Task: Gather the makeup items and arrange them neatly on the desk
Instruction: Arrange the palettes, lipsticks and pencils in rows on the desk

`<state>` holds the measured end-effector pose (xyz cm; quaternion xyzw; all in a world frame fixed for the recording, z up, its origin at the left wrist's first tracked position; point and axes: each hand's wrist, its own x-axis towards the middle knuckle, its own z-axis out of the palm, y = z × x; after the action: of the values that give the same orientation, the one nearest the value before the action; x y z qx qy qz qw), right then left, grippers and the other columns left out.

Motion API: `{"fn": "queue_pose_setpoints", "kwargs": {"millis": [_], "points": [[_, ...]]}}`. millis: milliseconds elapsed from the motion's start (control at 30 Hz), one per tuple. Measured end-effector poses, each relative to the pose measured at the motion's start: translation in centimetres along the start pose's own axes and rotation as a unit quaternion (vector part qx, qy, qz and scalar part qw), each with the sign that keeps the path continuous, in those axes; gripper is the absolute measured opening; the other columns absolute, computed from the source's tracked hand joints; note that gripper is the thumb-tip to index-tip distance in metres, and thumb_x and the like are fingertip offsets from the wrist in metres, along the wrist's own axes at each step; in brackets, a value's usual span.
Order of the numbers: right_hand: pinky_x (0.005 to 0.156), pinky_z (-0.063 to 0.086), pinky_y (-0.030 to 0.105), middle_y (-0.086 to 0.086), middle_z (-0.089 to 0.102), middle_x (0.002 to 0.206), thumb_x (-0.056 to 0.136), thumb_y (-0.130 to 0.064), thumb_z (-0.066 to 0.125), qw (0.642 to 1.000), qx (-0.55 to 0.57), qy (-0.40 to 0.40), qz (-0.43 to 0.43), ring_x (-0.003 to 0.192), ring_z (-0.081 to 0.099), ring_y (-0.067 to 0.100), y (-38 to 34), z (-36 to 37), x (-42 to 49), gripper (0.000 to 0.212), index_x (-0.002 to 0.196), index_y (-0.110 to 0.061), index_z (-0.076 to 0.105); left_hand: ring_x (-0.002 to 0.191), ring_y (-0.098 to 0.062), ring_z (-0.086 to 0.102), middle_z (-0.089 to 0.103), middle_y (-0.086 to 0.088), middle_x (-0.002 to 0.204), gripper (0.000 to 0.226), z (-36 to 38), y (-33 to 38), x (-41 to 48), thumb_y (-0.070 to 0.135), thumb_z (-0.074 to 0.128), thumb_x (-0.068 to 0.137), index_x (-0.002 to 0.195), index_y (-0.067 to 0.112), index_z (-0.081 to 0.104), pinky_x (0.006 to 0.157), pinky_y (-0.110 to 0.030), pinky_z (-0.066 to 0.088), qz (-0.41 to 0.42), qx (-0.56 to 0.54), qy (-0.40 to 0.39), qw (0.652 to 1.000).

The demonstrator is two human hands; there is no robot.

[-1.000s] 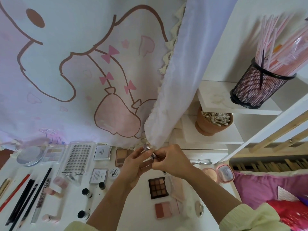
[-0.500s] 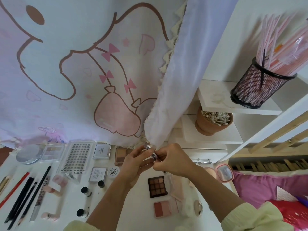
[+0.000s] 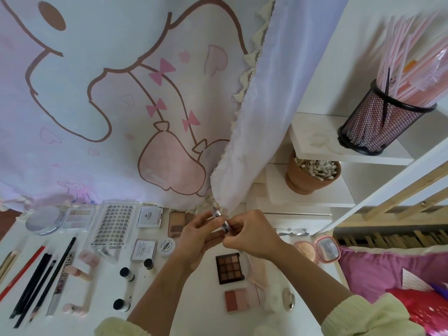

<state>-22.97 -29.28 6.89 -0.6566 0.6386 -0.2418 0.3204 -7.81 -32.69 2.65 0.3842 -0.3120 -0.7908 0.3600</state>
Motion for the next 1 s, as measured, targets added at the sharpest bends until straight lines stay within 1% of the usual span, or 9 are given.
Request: {"fn": "queue_pose_setpoints", "kwargs": {"millis": [167, 267, 367, 433, 500, 633, 733, 900, 1000], "points": [[0.049, 0.040, 0.025, 0.006, 0.056, 0.050, 0.068, -0.012, 0.062, 1.000, 0.019, -0.002, 0.004, 0.044, 0.041, 0.009, -0.2, -0.3, 0.0, 0.010, 0.059, -0.012, 0.066, 0.101, -0.035, 0.068, 0.069, -0.017, 0.113, 0.051, -0.1, -0.1, 0.1, 0.021, 0.073, 0.074, 0.120, 0.002, 0.061, 0.081, -0.034, 0.057, -0.005, 0.003, 0.005, 1.000], [0.049, 0.043, 0.028, 0.010, 0.059, 0.053, 0.067, -0.014, 0.062, 1.000, 0.026, -0.014, 0.011, 0.045, 0.045, 0.012, 0.0, -0.3, 0.0, 0.010, 0.061, -0.010, 0.069, 0.103, -0.036, 0.067, 0.067, -0.019, 0.117, 0.054, -0.2, -0.3, 0.2, 0.022, 0.074, 0.074, 0.122, 0.003, 0.060, 0.085, -0.037, 0.056, -0.008, 0.004, 0.006, 1.000], [0.051, 0.045, 0.032, 0.014, 0.060, 0.057, 0.066, -0.017, 0.062, 0.999, 0.032, -0.022, 0.024, 0.047, 0.047, 0.013, 0.2, -0.4, 0.1, 0.012, 0.064, -0.009, 0.070, 0.103, -0.035, 0.067, 0.067, -0.018, 0.117, 0.054, -0.2, -0.4, 0.2, 0.023, 0.074, 0.074, 0.122, 0.004, 0.061, 0.084, -0.036, 0.056, -0.012, 0.005, 0.005, 1.000], [0.052, 0.045, 0.032, 0.016, 0.060, 0.058, 0.066, -0.017, 0.062, 0.998, 0.043, -0.027, 0.031, 0.048, 0.048, 0.013, 0.0, -0.6, 0.1, 0.011, 0.064, -0.011, 0.071, 0.101, -0.034, 0.068, 0.068, -0.016, 0.116, 0.054, -0.2, -0.4, 0.2, 0.024, 0.074, 0.073, 0.122, 0.005, 0.061, 0.084, -0.037, 0.055, -0.016, 0.002, 0.006, 1.000], [0.052, 0.044, 0.030, 0.013, 0.061, 0.057, 0.067, -0.016, 0.063, 0.998, 0.048, -0.031, 0.034, 0.048, 0.049, 0.012, -0.1, -0.9, 0.0, 0.009, 0.063, -0.015, 0.071, 0.101, -0.034, 0.068, 0.068, -0.015, 0.116, 0.054, -0.2, -0.3, 0.2, 0.025, 0.074, 0.073, 0.122, 0.005, 0.061, 0.087, -0.039, 0.054, -0.017, 0.004, 0.004, 1.000], [0.051, 0.042, 0.029, 0.010, 0.060, 0.055, 0.068, -0.016, 0.065, 0.999, 0.003, -0.029, 0.020, 0.047, 0.045, 0.011, -0.6, -1.1, 0.1, 0.009, 0.062, -0.009, 0.067, 0.099, -0.033, 0.069, 0.070, -0.014, 0.111, 0.055, 0.2, -0.1, 0.0, 0.025, 0.074, 0.072, 0.121, 0.004, 0.060, 0.082, -0.035, 0.055, -0.009, 0.018, -0.003, 1.000], [0.049, 0.045, 0.029, 0.010, 0.061, 0.054, 0.067, -0.015, 0.064, 1.000, -0.024, -0.010, 0.007, 0.045, 0.047, 0.011, -0.8, -1.1, 0.0, 0.010, 0.062, -0.007, 0.066, 0.100, -0.033, 0.069, 0.070, -0.014, 0.111, 0.055, 0.3, 0.0, -0.1, 0.025, 0.073, 0.072, 0.121, 0.003, 0.060, 0.081, -0.035, 0.055, 0.001, 0.026, -0.007, 1.000], [0.049, 0.049, 0.033, 0.009, 0.061, 0.053, 0.067, -0.016, 0.064, 1.000, -0.024, 0.018, 0.001, 0.044, 0.048, 0.012, -0.8, -0.6, -0.1, 0.011, 0.061, -0.006, 0.065, 0.102, -0.033, 0.068, 0.070, -0.014, 0.112, 0.056, 0.1, -0.1, 0.0, 0.026, 0.073, 0.074, 0.122, 0.003, 0.060, 0.090, -0.041, 0.054, 0.005, 0.042, -0.009, 0.999], [0.053, 0.054, 0.037, 0.008, 0.063, 0.056, 0.066, -0.024, 0.064, 0.999, -0.024, 0.042, 0.002, 0.049, 0.055, 0.021, -0.3, -1.0, 0.1, 0.017, 0.065, -0.008, 0.069, 0.101, -0.035, 0.068, 0.070, -0.014, 0.113, 0.054, 0.1, -0.1, -0.3, 0.027, 0.074, 0.071, 0.119, 0.005, 0.063, 0.091, -0.042, 0.053, 0.000, 0.025, -0.017, 1.000]]}}
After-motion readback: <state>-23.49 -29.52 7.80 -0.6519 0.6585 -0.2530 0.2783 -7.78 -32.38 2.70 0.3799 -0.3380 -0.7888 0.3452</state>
